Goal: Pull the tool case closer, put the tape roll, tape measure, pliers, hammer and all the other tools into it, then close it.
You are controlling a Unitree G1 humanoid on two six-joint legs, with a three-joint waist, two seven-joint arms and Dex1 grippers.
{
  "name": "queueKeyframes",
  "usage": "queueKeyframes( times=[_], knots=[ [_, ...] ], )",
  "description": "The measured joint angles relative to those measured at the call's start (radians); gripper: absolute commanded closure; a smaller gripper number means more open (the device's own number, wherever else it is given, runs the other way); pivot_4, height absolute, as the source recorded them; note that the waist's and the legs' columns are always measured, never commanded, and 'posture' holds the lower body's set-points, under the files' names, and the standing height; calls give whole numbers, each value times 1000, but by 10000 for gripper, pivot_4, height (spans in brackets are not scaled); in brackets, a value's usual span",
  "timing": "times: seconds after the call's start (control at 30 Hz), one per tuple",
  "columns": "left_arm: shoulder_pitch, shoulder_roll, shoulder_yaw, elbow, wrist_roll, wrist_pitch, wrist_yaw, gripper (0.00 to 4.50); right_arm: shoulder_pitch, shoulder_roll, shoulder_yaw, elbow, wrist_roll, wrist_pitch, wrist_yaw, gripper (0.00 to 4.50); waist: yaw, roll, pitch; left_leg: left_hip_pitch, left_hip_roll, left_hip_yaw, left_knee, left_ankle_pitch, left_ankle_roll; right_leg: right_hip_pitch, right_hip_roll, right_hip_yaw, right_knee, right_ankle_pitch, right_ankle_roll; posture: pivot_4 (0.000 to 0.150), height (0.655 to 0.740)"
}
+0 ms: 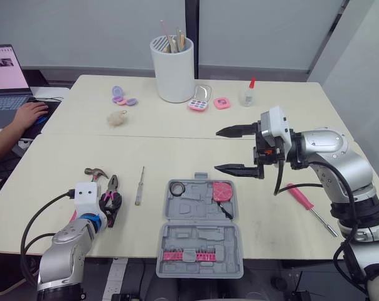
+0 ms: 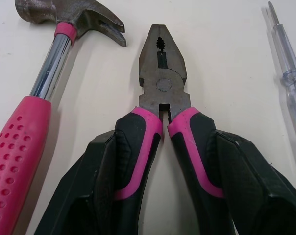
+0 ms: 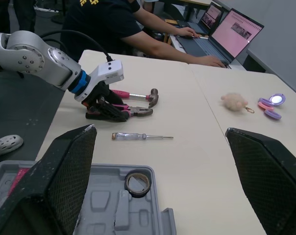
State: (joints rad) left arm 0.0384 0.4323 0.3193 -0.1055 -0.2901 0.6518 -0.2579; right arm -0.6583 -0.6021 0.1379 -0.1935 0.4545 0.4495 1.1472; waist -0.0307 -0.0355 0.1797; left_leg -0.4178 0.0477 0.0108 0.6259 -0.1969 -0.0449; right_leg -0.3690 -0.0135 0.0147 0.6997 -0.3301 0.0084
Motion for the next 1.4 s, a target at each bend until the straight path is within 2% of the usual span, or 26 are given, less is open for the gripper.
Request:
queueKeyframes(
  times=[0.23, 0.47, 0.6, 0.77, 1.0, 1.17, 1.4],
  knots=[
    [77, 206, 22, -106, -44, 67, -174, 19443, 22, -39, 1, 3, -7, -1, 9, 0, 1, 0, 1, -1, 0, 0, -1, 0, 0, -1, 0, -1, -1, 0, 0, 1500, 7400],
    [113, 507, 64, -243, -139, 85, -480, 19443, 47, -84, 12, 1, -30, 0, 27, 0, 3, 0, 1, -2, -1, 0, -1, 0, 0, -1, -2, -1, -2, 0, 0, 1500, 7400],
    [101, 644, 85, -254, -181, 82, -644, 19443, 63, -126, 26, -9, -41, 27, 42, 0, 2, 2, 2, -1, -1, 1, -2, 0, 0, -2, -2, 0, -3, 0, 0, 1500, 7400],
    [4, 738, 51, -292, -239, 52, -828, 19443, 70, -165, 54, -70, -50, 76, 50, 0, 3, 3, 3, -4, 0, 1, -2, 0, 0, -4, -1, 0, -3, 0, 0, 1500, 7400],
    [-200, 755, -145, -290, -235, 1, -930, 19443, 93, -169, 72, -117, -60, 112, 29, 0, 3, 3, 4, -6, 0, 1, -1, 0, 0, -6, 1, 0, -3, 0, 0, 1500, 7400],
    [-359, 742, -286, -292, -212, -30, -981, 19443, 99, -177, 81, -150, -63, 146, 13, 0, 2, 3, 4, -8, 1, 0, 0, 0, 0, -7, 9, 1, -2, 0, 0, 1500, 7400],
    [-476, 693, -414, -277, -165, -64, -1031, 19443, 103, -180, 113, -179, -112, 161, -21, 0, 2, 3, 4, -9, 0, 0, 1, 0, 0, -8, 11, 1, -2, 0, 0, 1500, 7400]
  ],
)
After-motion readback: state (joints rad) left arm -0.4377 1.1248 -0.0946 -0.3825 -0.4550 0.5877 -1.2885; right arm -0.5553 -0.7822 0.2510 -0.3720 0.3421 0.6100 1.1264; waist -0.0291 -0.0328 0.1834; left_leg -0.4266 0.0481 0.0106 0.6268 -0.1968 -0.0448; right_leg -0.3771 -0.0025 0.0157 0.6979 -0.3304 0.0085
